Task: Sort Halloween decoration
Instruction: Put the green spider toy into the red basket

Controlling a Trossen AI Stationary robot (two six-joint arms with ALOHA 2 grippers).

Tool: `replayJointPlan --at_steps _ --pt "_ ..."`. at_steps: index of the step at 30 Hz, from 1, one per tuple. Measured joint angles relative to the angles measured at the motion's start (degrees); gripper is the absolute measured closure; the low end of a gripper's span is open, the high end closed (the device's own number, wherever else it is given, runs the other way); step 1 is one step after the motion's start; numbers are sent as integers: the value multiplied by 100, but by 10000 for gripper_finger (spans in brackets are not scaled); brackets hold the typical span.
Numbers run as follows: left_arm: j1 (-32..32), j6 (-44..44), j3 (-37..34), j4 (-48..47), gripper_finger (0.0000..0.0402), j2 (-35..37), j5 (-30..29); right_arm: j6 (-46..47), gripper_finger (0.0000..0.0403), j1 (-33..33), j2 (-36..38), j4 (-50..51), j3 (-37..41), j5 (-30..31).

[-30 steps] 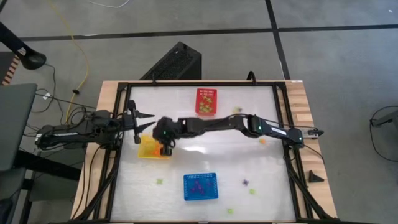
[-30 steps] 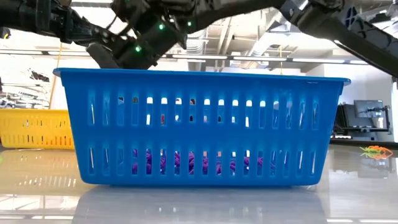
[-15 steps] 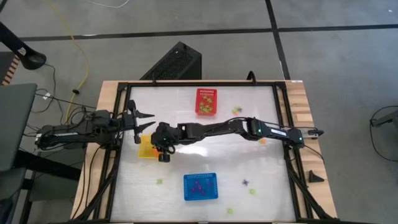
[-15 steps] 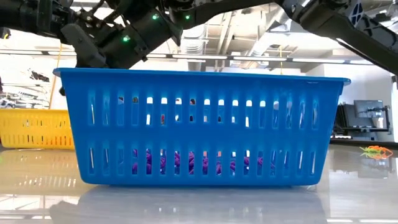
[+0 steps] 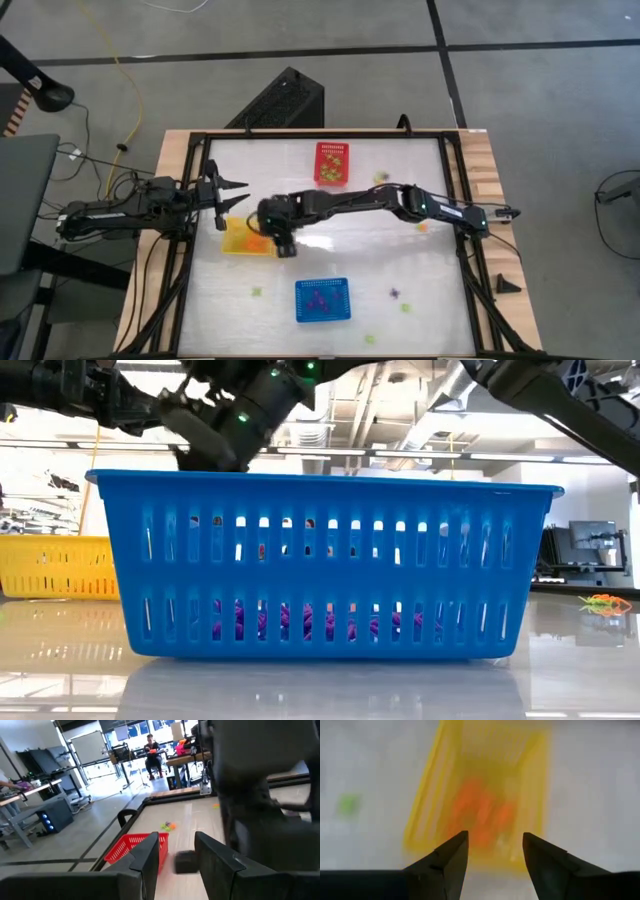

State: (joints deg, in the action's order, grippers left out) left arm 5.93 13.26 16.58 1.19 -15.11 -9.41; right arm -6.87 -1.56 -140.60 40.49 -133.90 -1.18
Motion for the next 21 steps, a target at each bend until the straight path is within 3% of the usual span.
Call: replayJointPlan --at_steps 5,13,17,21 --pt "0 -84 0 -81 285 0 0 -48 187 1 275 1926 26 196" --pt "-2 -318 -2 -200 285 0 355 53 201 526 850 4732 28 262" --pt "-2 -424 -2 -163 285 0 605 129 202 917 1593 4797 589 263" --pt "-2 -581 -2 -253 285 0 804 427 202 1463 2837 4030 2451 442"
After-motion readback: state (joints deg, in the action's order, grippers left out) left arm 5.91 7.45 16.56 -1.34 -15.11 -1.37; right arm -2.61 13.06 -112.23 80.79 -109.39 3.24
